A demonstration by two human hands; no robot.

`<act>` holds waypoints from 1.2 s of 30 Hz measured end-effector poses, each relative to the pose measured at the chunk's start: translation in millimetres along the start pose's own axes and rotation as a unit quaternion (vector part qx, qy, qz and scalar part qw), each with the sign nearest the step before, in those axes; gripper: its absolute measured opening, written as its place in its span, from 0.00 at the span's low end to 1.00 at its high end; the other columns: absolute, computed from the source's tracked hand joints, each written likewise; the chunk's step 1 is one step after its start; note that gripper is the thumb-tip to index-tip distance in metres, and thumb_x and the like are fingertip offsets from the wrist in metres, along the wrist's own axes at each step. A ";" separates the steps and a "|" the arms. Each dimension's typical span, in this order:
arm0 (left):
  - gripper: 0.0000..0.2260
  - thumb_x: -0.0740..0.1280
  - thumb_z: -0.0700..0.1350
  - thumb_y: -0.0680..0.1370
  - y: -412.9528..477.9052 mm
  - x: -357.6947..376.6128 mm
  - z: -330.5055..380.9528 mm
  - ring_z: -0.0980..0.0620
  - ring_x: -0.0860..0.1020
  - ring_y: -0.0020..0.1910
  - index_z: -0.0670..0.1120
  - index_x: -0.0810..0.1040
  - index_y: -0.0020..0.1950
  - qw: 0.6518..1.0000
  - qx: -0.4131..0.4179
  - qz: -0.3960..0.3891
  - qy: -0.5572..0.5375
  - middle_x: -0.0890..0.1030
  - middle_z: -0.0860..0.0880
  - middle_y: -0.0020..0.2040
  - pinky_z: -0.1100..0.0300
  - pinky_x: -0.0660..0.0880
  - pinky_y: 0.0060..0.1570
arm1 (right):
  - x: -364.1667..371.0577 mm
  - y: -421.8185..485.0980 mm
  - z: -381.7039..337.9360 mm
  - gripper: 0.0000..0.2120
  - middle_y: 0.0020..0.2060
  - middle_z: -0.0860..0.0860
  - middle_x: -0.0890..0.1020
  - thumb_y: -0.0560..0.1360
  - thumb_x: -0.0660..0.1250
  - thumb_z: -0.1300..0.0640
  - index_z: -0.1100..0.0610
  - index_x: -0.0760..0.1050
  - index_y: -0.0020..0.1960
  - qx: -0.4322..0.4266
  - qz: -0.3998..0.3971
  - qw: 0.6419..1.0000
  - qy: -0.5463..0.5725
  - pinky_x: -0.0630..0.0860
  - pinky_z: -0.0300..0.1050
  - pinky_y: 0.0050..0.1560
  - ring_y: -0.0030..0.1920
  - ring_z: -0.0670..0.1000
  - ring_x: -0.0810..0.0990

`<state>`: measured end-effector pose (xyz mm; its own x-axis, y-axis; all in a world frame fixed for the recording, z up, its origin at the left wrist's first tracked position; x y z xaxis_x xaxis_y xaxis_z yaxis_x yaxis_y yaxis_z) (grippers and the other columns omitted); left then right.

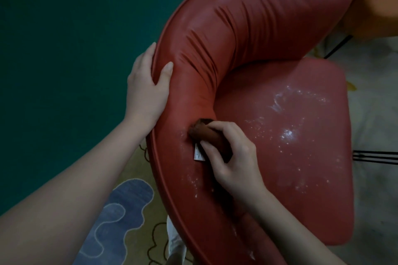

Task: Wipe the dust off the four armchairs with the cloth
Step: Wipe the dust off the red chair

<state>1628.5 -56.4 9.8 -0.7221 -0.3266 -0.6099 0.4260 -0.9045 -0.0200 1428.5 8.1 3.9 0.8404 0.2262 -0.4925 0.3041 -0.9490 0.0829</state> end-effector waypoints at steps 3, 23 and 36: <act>0.25 0.63 0.51 0.82 0.1 -1.5 0.6 0.53 0.65 0.74 0.47 0.64 0.78 1.000 -0.008 -0.009 -0.011 0.67 0.48 0.75 0.62 0.59 0.72 | 1.4 20.6 0.0 0.10 0.49 0.49 0.81 0.75 0.70 0.60 0.58 0.79 0.56 0.005 0.043 0.999 -0.031 0.71 0.32 0.55 0.51 0.43 0.78; 0.22 0.59 0.48 0.82 -74.8 -9.2 -28.3 0.57 0.63 0.74 0.47 0.65 0.77 0.991 -0.026 -0.002 -0.134 0.66 0.50 0.76 0.69 0.58 0.72 | 8.5 1.5 -30.4 0.11 0.56 0.49 0.79 0.76 0.68 0.62 0.58 0.80 0.58 -0.135 -0.146 0.977 -0.076 0.77 0.51 0.54 0.58 0.49 0.79; 0.21 0.60 0.44 0.84 -73.9 -10.4 -28.8 0.57 0.61 0.75 0.47 0.63 0.77 0.984 -0.029 -0.024 -0.176 0.64 0.50 0.77 0.69 0.56 0.72 | 9.8 -7.9 -42.4 0.13 0.56 0.49 0.80 0.74 0.70 0.67 0.58 0.81 0.57 -0.154 -0.190 0.966 -0.086 0.76 0.50 0.59 0.60 0.48 0.79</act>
<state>1620.2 21.8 -5.2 -0.8815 -0.3685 -0.2952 0.4105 -0.9071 -0.0933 1453.4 27.1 35.1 0.5631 0.4800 -0.6727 0.7169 -0.6886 0.1088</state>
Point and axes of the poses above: each hand's wrist, its own y-axis towards the middle knuckle, its own x-axis out of the palm, z = x × y, the point moved 2 cm from there along y, towards the middle knuckle
